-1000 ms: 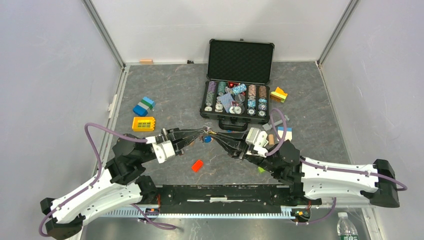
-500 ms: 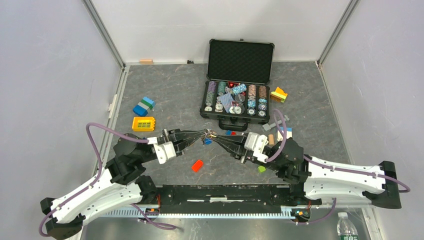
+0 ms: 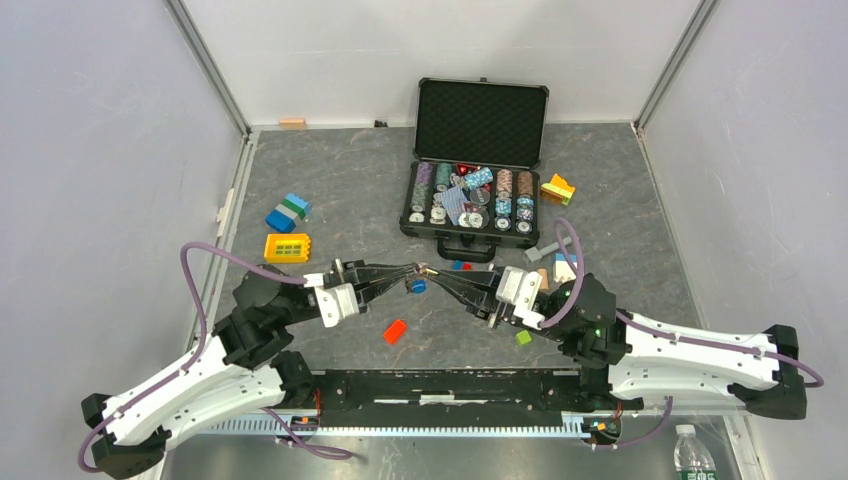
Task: Remove the keys from the keyring
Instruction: Remove the key from the keyring.
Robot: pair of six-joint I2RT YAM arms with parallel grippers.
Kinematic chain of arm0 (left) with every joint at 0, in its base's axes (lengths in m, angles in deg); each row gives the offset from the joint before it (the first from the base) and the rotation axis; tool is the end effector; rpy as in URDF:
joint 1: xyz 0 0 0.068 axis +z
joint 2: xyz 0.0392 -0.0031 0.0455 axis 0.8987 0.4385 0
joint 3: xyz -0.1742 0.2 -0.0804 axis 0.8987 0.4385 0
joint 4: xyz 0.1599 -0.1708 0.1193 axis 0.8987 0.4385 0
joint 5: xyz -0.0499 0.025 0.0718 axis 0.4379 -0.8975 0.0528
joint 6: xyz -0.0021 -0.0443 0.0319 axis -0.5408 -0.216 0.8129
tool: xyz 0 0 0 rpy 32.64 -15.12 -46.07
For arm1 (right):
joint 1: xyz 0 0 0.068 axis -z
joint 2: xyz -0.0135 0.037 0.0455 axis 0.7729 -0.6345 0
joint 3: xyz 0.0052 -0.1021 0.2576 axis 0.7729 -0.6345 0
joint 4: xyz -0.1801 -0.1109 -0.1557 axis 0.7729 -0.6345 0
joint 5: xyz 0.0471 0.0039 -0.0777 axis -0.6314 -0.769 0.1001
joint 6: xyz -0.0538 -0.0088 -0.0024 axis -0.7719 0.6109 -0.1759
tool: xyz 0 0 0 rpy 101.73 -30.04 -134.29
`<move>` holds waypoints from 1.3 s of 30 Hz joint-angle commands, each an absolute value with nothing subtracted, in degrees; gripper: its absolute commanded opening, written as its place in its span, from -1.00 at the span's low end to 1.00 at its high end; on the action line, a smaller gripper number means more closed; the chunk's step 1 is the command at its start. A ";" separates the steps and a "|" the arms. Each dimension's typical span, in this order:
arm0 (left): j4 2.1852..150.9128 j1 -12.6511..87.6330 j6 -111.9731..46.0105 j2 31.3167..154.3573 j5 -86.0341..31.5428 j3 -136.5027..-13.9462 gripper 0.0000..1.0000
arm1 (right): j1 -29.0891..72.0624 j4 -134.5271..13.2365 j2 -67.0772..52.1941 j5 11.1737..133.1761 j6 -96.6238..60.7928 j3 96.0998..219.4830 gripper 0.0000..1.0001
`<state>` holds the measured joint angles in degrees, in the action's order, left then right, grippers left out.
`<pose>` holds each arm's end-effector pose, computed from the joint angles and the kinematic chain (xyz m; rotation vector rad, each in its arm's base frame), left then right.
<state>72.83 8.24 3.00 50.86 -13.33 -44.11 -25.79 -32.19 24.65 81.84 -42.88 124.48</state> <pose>0.0656 -0.1211 0.3787 1.1249 0.8166 -0.7165 0.0479 0.1926 0.3871 -0.8935 0.8691 0.8666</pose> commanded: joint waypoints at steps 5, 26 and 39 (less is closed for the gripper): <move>70.98 8.18 5.33 50.75 -11.36 -45.92 -0.95 | -26.03 -31.84 26.19 85.91 -43.54 126.85 -0.91; 71.11 8.14 5.51 50.48 -11.47 -45.77 -0.95 | -26.05 -35.46 30.00 88.95 -46.00 124.06 -0.91; 70.13 8.19 5.04 49.88 -13.35 -45.25 -0.95 | -26.04 -39.62 29.18 82.62 -45.08 123.21 -0.94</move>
<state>72.96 8.24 3.57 50.64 -12.74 -44.11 -25.79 -39.10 28.60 85.38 -45.18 123.52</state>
